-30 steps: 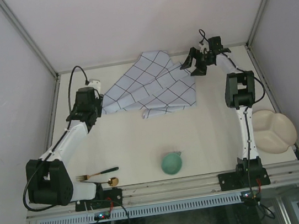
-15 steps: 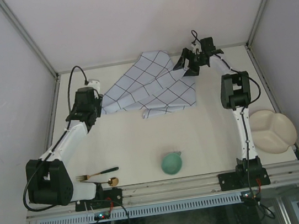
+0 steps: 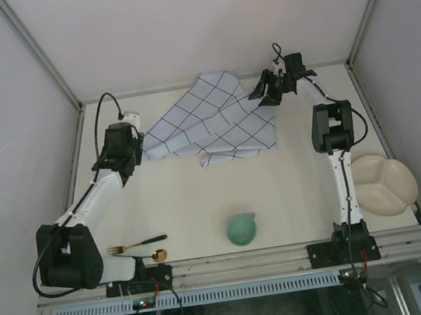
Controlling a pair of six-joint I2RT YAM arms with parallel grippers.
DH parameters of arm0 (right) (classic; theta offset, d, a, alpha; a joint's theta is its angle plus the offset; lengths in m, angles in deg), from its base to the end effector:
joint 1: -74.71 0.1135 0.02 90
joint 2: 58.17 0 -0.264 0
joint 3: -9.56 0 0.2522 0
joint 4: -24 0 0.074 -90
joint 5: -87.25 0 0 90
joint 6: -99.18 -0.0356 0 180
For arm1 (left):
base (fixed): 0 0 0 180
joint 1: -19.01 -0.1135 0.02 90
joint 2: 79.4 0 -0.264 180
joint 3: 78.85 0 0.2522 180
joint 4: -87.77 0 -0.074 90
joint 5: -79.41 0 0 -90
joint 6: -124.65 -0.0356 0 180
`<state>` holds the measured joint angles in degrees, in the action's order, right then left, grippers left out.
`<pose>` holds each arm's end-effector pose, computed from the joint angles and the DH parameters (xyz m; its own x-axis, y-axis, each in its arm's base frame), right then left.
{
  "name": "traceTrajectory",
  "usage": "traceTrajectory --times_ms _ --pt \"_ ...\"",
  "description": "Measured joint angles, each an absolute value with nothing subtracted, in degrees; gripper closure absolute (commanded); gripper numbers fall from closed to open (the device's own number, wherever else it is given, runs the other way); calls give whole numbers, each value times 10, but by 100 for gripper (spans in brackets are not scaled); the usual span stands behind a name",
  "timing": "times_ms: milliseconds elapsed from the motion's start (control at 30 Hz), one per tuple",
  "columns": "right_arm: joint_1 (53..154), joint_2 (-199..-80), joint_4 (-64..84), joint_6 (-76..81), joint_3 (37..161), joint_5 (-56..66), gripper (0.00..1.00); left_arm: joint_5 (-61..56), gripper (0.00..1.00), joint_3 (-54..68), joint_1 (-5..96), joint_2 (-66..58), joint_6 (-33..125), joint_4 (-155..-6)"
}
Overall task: Set the dinner table for one person
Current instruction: Flatten out the napkin at the center of the board.
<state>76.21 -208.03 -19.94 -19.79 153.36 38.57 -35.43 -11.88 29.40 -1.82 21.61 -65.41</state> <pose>0.5630 0.0383 0.1423 -0.8850 0.3407 -0.3174 -0.0175 0.6568 0.7538 0.2934 -0.0386 0.2603 -0.6195 0.3218 -0.7160 -0.0253 0.9035 0.4279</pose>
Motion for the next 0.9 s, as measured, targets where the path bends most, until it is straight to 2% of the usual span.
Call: traceTrajectory --times_ms 133,200,333,533,900 --pt "756 -2080 -213 -199 1534 363 27 -354 31 -119 293 -19 216 -650" --pt "754 -2080 -220 -204 1535 354 26 -354 31 -119 292 -20 216 -649" --pt "752 -2080 -226 -209 1541 340 33 -354 31 -119 287 -27 216 -646" --pt "752 -2082 -237 -218 1546 316 50 -354 31 -119 282 -31 216 -642" --pt "756 -2091 -228 -236 1548 312 55 -354 31 -119 277 -35 216 -641"
